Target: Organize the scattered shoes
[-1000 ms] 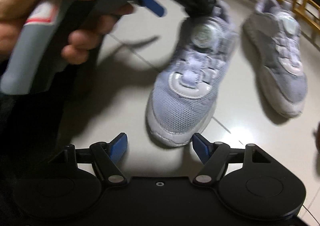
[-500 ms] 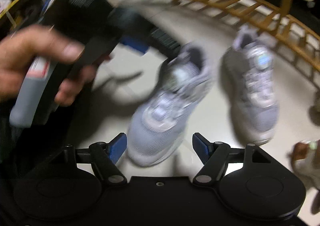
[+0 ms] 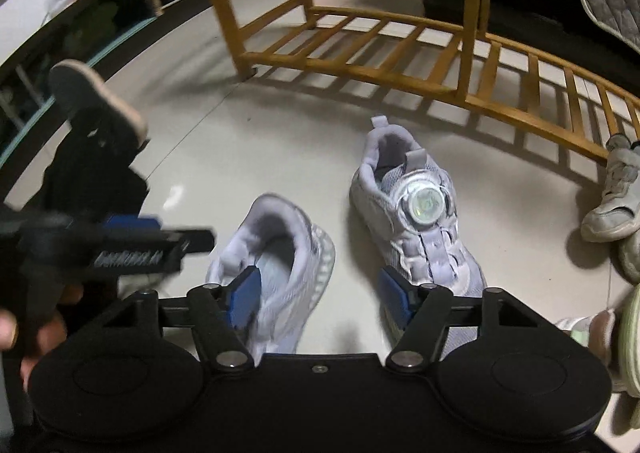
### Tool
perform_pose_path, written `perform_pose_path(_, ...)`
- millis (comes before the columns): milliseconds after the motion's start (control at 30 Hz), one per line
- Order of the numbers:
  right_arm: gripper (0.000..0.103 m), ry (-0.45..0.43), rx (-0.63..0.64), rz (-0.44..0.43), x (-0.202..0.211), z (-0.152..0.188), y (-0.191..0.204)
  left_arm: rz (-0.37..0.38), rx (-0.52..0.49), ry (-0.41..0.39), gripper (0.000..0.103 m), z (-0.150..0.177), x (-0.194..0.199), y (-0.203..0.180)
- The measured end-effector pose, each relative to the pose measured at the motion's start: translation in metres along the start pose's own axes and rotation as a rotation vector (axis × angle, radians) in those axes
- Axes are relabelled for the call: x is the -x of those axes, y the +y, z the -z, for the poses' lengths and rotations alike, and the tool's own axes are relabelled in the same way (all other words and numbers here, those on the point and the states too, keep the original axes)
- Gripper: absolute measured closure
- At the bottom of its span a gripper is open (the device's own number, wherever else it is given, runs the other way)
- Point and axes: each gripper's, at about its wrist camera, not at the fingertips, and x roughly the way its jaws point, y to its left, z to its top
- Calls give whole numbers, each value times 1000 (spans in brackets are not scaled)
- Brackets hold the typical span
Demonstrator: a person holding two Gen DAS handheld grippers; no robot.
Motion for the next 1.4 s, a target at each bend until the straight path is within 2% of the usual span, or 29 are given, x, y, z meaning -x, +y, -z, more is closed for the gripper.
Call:
perform_pose_path(200, 44, 52, 35, 58, -23, -5, 5, -7, -17, 4, 40, 2, 0, -1)
perform_pose_path(300, 46, 79, 26, 45, -29, -5, 5, -12, -22, 6, 39, 3, -1, -2)
perform_pose_path(433, 58, 109, 36, 32, -40, -8, 11, -12, -25, 12, 38, 6, -2, -2)
perform_pose_path(633, 69, 131, 49, 34, -46, -10, 15, -10, -28, 21, 38, 7, -3, -2)
perform_pose_path(733, 73, 126, 59, 61, -38, -5, 15, -8, -29, 19, 38, 7, -2, -2)
perform_pose_path(1033, 72, 170, 107, 137, -8, 28, 2, -10, -43, 20, 37, 8, 0, -7)
perform_pose_path(1267, 70, 223, 86, 134, 1, 40, -3, -18, -55, 25, 35, 8, -2, -10)
perform_pose_path(1400, 67, 250, 44, 104, 9, 45, -7, -19, -59, 39, 35, 9, -8, -10)
